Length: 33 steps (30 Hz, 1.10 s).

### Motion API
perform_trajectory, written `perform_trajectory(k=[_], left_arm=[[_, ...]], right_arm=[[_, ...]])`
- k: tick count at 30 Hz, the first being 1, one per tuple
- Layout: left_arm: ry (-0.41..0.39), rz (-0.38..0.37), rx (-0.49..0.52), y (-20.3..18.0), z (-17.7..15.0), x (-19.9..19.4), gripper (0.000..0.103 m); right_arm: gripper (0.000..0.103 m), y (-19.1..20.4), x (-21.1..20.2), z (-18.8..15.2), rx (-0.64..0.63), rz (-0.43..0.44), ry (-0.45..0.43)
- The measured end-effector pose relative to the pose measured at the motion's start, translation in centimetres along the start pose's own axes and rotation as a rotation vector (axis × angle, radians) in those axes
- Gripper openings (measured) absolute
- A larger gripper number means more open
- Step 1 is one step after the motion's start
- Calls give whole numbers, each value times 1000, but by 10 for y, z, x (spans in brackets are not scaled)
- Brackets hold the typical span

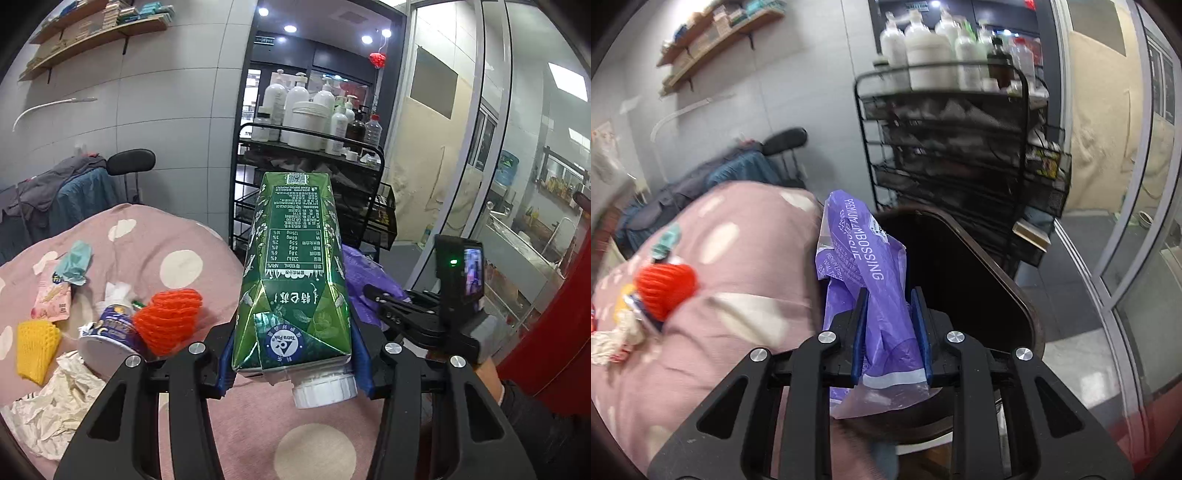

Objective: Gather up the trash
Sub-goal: 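Carry the purple bag to the brown bin and open the right tool, then move the green carton over the bin and open the left tool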

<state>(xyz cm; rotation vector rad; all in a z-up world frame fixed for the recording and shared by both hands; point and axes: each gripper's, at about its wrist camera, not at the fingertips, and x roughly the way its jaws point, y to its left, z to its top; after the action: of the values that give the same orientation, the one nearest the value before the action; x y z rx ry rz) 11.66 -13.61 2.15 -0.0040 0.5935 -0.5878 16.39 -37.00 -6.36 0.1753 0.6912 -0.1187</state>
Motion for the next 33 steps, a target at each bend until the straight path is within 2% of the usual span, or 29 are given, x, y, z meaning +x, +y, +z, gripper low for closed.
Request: perform_trajectory(k=[4,8,10,11,12,14,17,23,33], left_arm=[[45,-22,17,-10,1,19,49],[84,-38,36,-18,0,31,49],[100,-41,41,-21,2,40,49],[108,-47,38,-21,2,42,49],[115,-51,37,-22,2,45,49],[122,-53,34,-21,3,47,49],[136,-58,25,-20,4,51,49],[164,-73,26,-24,12,70,49],[270,-79,44,-34,20,120,49]], right_arm=[[24,-17,37,-5,21,-51,108],[24,-22,55,-4,40,-64,170],[31,-20,57,-6,38,-67,176],[38,-21,60,-6,37,-65,176],[51,-21,60,-6,35,-66,177],[61,-19,57,-11,41,-69,165],[62,-20,47,-12,56,-49,140],[72,-25,17,-20,95,-73,79],[82,-42,-30,-41,122,-169,12]])
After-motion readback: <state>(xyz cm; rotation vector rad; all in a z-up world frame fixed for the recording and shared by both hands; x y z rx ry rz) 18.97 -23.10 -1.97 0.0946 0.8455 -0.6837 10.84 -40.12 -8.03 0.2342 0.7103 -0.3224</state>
